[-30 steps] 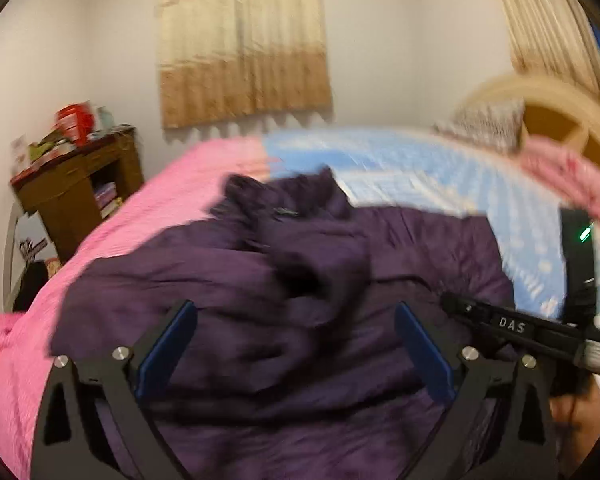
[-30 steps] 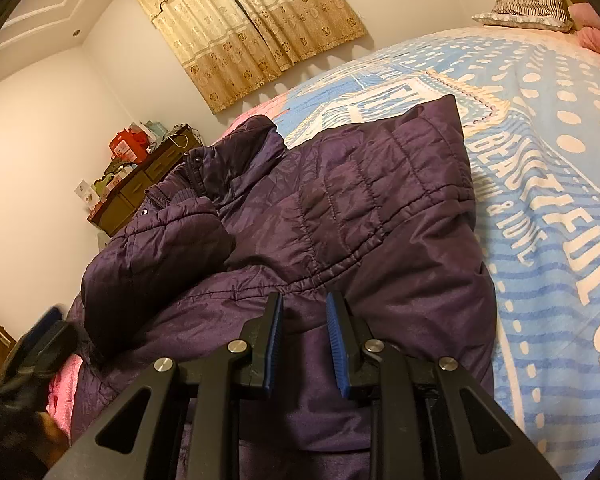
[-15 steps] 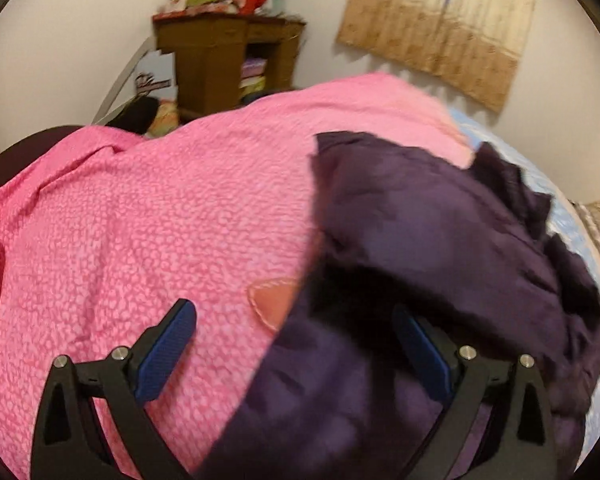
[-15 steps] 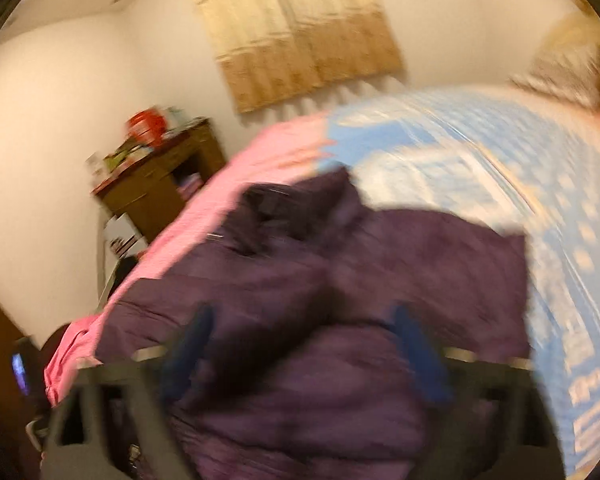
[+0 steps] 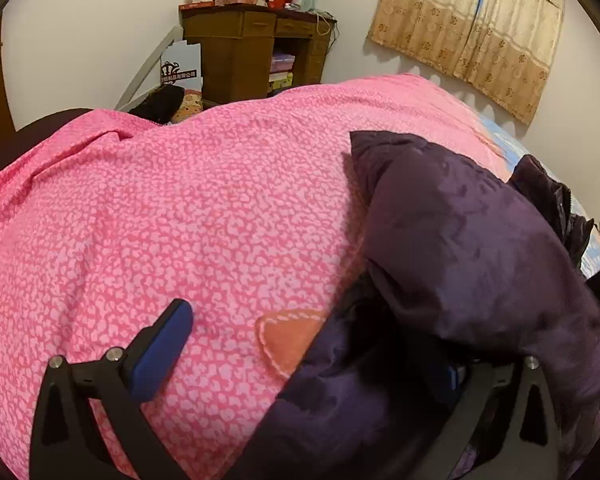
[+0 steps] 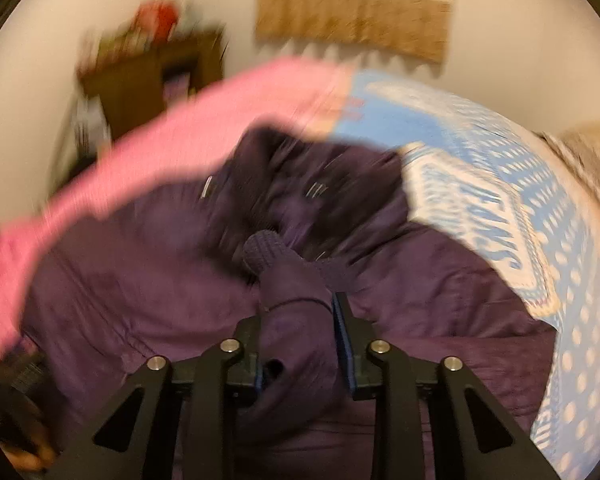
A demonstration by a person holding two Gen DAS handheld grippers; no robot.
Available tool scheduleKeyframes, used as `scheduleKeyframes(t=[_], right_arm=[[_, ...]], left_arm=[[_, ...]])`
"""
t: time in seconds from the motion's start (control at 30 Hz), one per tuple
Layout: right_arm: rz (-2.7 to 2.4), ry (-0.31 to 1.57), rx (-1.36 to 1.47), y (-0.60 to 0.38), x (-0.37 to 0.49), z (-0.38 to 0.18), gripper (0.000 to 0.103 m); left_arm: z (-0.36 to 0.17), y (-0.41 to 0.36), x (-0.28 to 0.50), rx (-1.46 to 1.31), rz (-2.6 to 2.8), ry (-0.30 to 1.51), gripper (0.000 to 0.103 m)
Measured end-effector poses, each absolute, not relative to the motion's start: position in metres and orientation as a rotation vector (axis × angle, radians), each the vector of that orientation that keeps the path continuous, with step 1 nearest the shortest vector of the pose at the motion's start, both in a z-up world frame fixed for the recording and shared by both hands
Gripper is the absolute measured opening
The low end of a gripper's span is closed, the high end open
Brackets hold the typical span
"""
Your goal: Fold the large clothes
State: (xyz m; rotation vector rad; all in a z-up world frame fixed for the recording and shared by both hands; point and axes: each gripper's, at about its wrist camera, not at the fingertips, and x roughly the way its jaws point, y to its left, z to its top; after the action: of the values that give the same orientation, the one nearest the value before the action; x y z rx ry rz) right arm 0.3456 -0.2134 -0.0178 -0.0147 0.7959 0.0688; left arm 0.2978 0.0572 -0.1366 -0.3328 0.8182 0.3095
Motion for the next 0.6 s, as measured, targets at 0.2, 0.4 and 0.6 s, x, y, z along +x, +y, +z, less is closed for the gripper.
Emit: scheduleKeyframes(t=[0.2, 0.4, 0.6], right_arm=[[-0.027, 0.557, 0.368, -0.338, 0.292, -0.013, 0.028], [0.078, 0.587, 0.65, -0.393, 0.261, -0.103, 0.064], [0.056, 0.616, 0.662, -0.405, 0.226, -0.081, 0.067]], left_arm=[[-0.135, 0.06, 0.292, -0.359, 0.319, 0.802, 0.103], [-0.139, 0.059, 0.294, -0.331, 0.346, 0.818, 0.103], [-0.136, 0.054, 0.292, -0.275, 0.32, 0.836, 0.103]])
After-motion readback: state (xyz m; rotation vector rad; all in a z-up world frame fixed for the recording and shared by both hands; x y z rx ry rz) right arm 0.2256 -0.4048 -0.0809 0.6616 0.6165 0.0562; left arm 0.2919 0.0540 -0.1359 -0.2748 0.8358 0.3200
